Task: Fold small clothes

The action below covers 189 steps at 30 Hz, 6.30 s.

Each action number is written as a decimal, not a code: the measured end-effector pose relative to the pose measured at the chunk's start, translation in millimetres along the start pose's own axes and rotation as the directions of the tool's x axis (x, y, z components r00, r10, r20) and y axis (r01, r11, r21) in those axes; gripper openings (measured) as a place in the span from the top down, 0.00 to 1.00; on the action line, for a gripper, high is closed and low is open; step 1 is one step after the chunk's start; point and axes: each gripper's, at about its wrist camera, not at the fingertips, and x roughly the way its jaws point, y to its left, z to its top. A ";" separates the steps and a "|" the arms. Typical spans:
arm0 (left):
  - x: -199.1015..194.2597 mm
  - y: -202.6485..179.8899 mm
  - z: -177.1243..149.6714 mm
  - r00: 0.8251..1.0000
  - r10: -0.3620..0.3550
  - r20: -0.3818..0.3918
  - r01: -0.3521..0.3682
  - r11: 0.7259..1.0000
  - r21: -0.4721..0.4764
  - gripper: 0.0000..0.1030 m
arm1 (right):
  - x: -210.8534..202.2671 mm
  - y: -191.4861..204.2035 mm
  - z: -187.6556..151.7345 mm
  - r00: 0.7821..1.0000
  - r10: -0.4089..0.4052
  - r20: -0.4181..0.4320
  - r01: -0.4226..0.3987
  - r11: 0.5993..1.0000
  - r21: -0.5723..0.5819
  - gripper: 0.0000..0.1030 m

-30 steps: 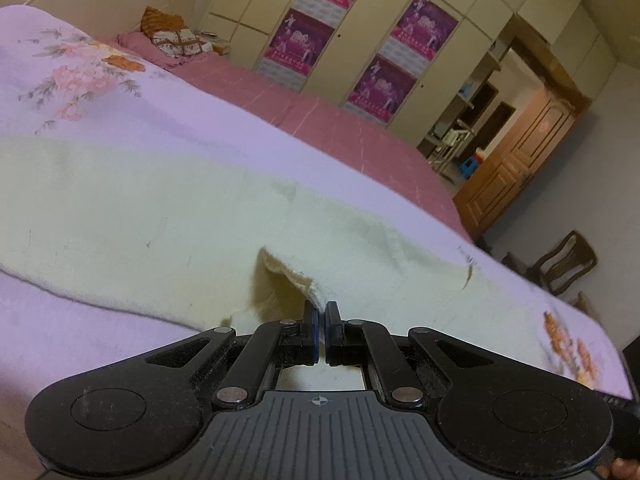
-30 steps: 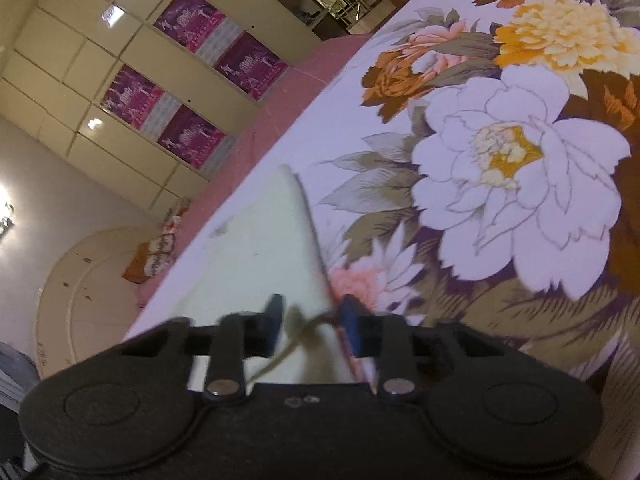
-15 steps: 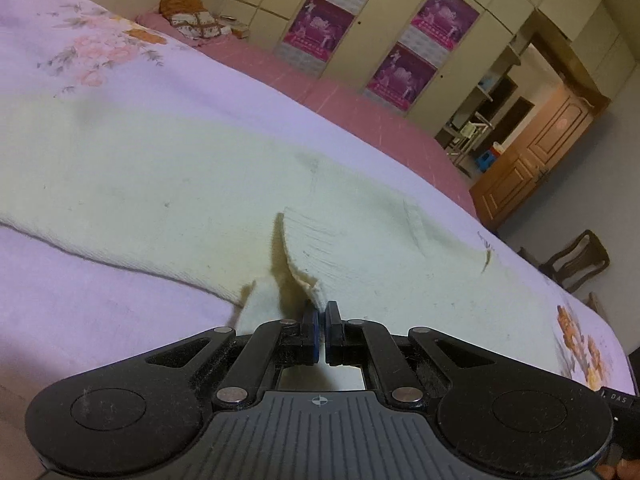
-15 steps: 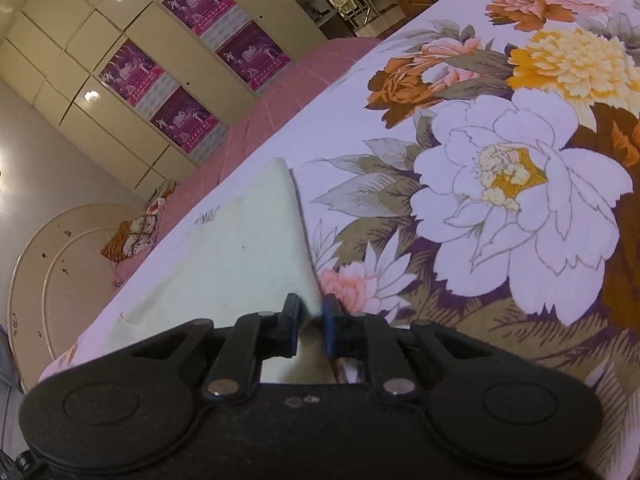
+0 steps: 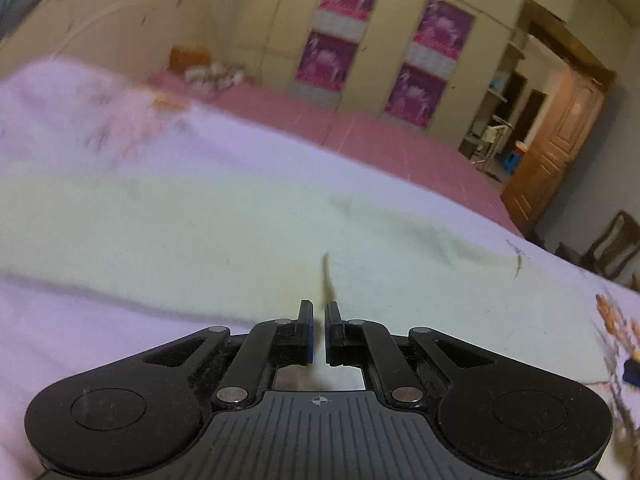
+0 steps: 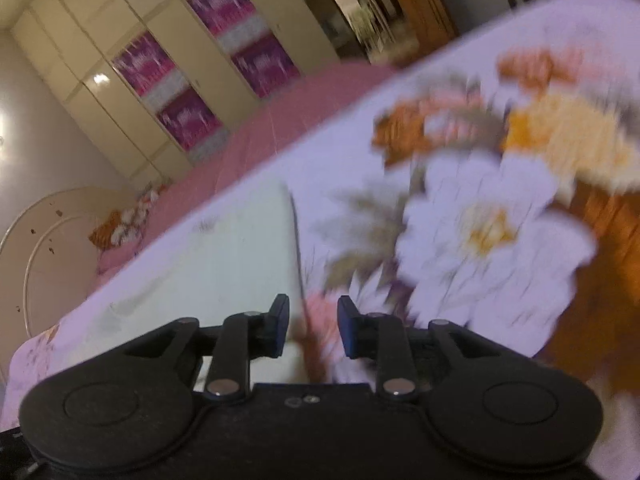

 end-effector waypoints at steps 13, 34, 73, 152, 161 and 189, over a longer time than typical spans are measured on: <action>36.2 -64.0 -21.4 0.999 -0.050 -0.001 0.048 0.964 0.260 0.40 | 47.4 70.1 -34.4 0.998 -0.053 -0.019 0.038 0.886 -0.462 0.84; 66.5 -82.1 14.5 0.999 0.038 0.015 -0.040 0.955 0.295 0.30 | 125.8 64.1 41.2 0.997 -0.078 0.022 0.080 0.900 -0.428 0.81; -82.7 191.1 -14.9 0.963 0.267 0.034 -0.236 0.899 -0.368 0.36 | -4.0 62.5 -33.8 0.995 -0.007 -0.095 -0.028 0.928 -0.371 0.73; -78.4 -24.0 -17.3 0.996 0.065 0.062 -0.076 0.975 0.207 0.37 | 51.9 64.1 -20.7 0.974 0.117 -0.193 -0.132 0.989 -0.067 0.64; -71.9 -10.6 -21.3 0.993 0.108 0.042 -0.114 0.975 0.193 0.39 | 58.0 107.9 -23.3 0.986 0.065 -0.154 -0.106 0.955 -0.276 0.96; -50.0 -27.5 -4.4 0.999 0.008 0.033 -0.017 0.960 0.280 0.92 | 23.4 59.3 -2.1 0.999 -0.049 -0.003 0.046 0.958 -0.283 0.96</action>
